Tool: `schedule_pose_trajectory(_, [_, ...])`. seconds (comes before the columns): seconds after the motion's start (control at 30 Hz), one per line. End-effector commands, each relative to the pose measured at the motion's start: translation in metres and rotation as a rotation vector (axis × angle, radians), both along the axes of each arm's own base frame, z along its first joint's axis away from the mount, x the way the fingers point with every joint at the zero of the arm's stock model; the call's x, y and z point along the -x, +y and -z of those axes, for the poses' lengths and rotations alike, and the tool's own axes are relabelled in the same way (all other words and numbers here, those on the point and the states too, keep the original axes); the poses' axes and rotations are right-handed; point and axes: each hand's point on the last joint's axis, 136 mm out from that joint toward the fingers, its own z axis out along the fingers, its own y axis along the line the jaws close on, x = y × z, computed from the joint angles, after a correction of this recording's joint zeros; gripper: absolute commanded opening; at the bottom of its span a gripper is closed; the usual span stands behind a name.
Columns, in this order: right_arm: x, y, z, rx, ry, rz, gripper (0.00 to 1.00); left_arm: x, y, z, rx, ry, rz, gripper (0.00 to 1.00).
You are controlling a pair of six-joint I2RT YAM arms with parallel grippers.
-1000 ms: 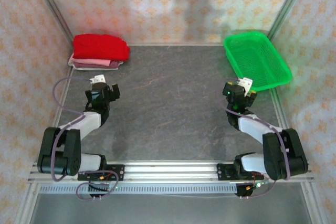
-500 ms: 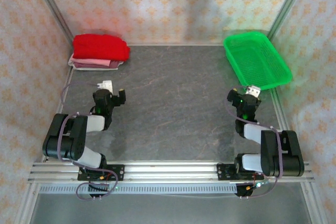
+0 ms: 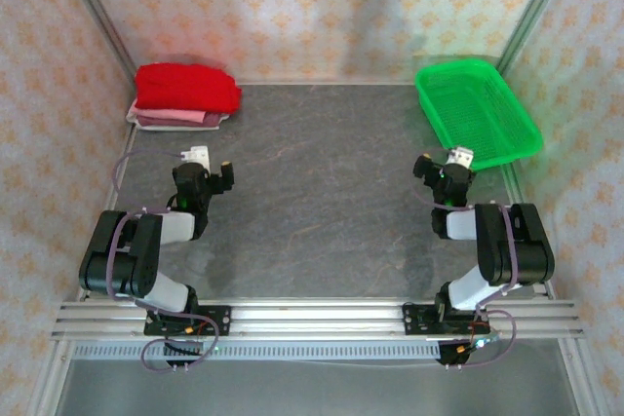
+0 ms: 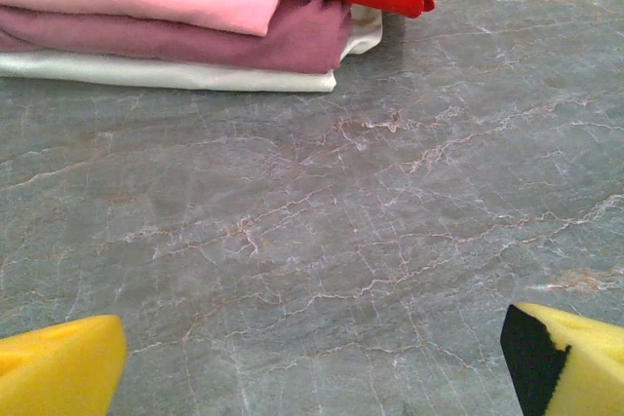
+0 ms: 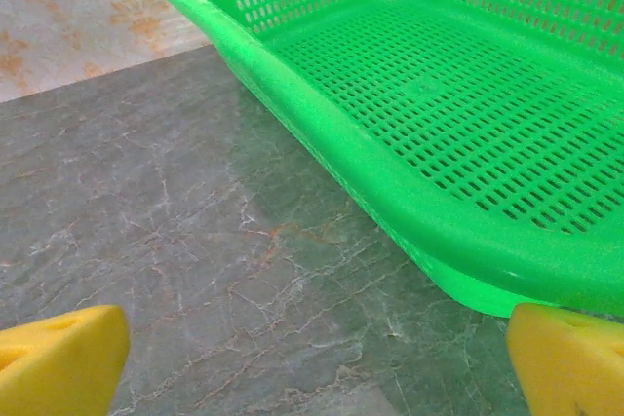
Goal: Fold and stack the t-shirts
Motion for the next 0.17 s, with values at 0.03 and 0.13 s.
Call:
schedule_pose_trajectory(0.03, [0.0022,0.0027,0.0025,0.018,0.016,-0.015,0.99,-0.0059,0.0005,-0.0086,-0.018,-0.022,-0.005,1.00])
schedule_pose_trajectory(0.13, [0.0024,0.0028,0.0022,0.020,0.016,-0.014,0.99,-0.0047,0.0013,-0.0096,-0.019,-0.032,-0.010,1.00])
